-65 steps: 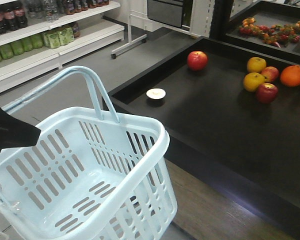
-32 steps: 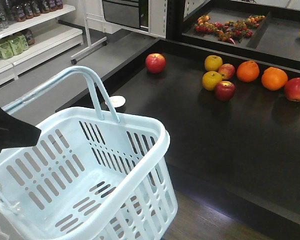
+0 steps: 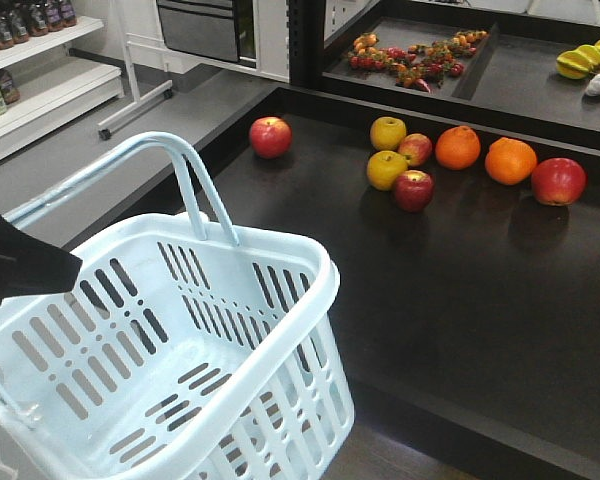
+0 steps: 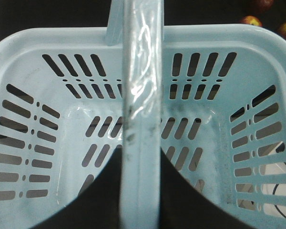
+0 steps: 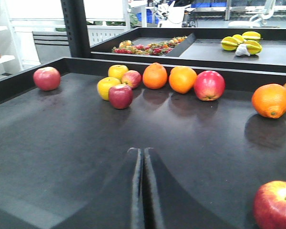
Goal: Pick three apples into basket with both arms
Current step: 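Drive the base up to the black table with red apples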
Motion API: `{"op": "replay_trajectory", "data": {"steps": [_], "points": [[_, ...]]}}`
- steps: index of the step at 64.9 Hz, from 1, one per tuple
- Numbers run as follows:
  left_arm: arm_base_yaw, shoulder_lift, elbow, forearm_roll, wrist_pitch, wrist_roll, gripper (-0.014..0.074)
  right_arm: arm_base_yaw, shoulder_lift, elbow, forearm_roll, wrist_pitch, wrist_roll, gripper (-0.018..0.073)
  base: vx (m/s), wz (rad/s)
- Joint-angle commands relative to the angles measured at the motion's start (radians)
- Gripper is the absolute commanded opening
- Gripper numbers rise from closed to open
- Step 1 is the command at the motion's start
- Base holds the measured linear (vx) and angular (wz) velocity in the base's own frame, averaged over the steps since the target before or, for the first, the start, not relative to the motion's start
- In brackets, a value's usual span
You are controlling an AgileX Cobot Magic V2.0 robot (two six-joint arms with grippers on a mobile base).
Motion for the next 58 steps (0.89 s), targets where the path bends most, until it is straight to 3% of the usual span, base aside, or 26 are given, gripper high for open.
{"op": "replay_trajectory", "data": {"steps": [1,58], "points": [[-0.002,-0.016,-0.024,-0.049,-0.060,-0.012,-0.0008,-0.007,-0.010,0.011,-0.005,-0.072,-0.002,-0.0004,0.12,-0.13],[-0.002,-0.016,-0.024,-0.049,-0.060,-0.012,-0.0008,-0.007,-0.010,0.011,-0.005,-0.072,-0.002,-0.0004,0.12,-0.22]]}}
